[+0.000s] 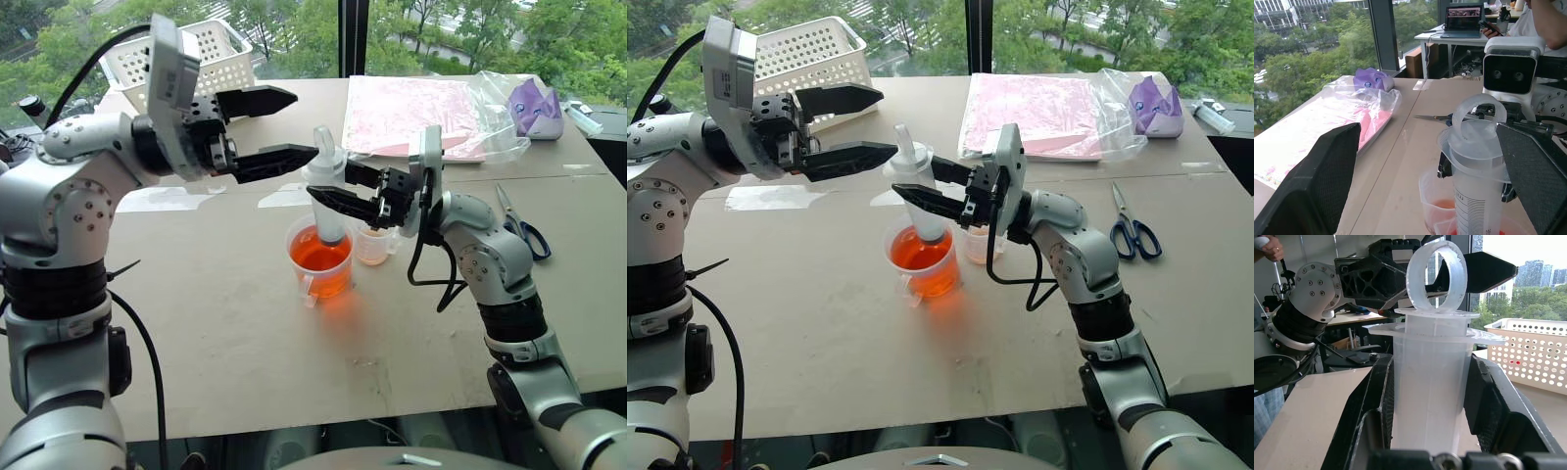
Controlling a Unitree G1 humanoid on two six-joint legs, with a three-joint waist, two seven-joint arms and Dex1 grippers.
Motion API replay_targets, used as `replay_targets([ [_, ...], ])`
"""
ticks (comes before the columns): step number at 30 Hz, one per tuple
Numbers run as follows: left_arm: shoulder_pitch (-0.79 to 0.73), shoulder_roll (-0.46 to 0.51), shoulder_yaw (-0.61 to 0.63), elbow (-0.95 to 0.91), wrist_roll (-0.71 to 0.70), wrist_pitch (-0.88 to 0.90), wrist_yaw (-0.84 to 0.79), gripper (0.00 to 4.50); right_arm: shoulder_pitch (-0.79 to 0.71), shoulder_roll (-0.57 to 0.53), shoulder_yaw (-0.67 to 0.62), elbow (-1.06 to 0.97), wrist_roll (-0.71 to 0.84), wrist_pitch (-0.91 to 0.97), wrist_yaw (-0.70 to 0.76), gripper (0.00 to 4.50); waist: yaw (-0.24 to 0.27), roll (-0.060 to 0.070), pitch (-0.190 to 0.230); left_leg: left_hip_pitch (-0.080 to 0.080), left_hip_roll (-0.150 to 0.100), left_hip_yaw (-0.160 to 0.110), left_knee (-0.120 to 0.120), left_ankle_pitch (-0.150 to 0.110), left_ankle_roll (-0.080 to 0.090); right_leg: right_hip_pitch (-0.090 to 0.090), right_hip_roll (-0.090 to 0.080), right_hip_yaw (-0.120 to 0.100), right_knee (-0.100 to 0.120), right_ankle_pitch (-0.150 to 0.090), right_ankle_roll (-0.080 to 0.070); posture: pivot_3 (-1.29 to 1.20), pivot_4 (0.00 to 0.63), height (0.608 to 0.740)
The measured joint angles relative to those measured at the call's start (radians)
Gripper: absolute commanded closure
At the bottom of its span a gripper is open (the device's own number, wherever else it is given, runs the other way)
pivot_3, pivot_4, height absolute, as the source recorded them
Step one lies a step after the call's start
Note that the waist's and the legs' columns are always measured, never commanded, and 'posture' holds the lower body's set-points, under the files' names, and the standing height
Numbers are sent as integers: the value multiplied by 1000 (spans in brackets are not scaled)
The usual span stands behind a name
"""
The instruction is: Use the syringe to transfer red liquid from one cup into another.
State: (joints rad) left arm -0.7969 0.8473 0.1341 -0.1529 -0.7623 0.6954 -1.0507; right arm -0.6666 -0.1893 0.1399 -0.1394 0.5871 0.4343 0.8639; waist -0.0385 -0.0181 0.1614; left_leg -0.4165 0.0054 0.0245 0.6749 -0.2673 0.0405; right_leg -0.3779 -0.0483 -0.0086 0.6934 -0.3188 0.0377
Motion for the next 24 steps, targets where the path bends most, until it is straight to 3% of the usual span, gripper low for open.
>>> replay_targets([
  [5, -11, -37, -19, 27, 28, -28, -9, 0, 0, -3, 0, 3, -9, 0, -1, 2950, 1, 0, 0, 0, 0, 0, 0, 0, 0, 0, 0, 0, 0, 0, 0, 0, 150, 740],
  [15, -43, -98, -68, 39, 63, -54, -36, 4328, 2, -4, -1, 3, -31, 4, -13, 2951, 1, 0, 0, 0, 0, 0, 0, 0, 0, 0, 0, 0, 0, 0, 0, 0, 150, 740],
  [24, -46, -106, -80, 42, 76, -56, -60, 4421, 14, 1, 0, 1, -33, 12, -24, 2951, 1, 0, 0, 0, 0, 0, 0, 0, 0, 0, 0, 0, 0, 0, 0, 0, 150, 740],
])
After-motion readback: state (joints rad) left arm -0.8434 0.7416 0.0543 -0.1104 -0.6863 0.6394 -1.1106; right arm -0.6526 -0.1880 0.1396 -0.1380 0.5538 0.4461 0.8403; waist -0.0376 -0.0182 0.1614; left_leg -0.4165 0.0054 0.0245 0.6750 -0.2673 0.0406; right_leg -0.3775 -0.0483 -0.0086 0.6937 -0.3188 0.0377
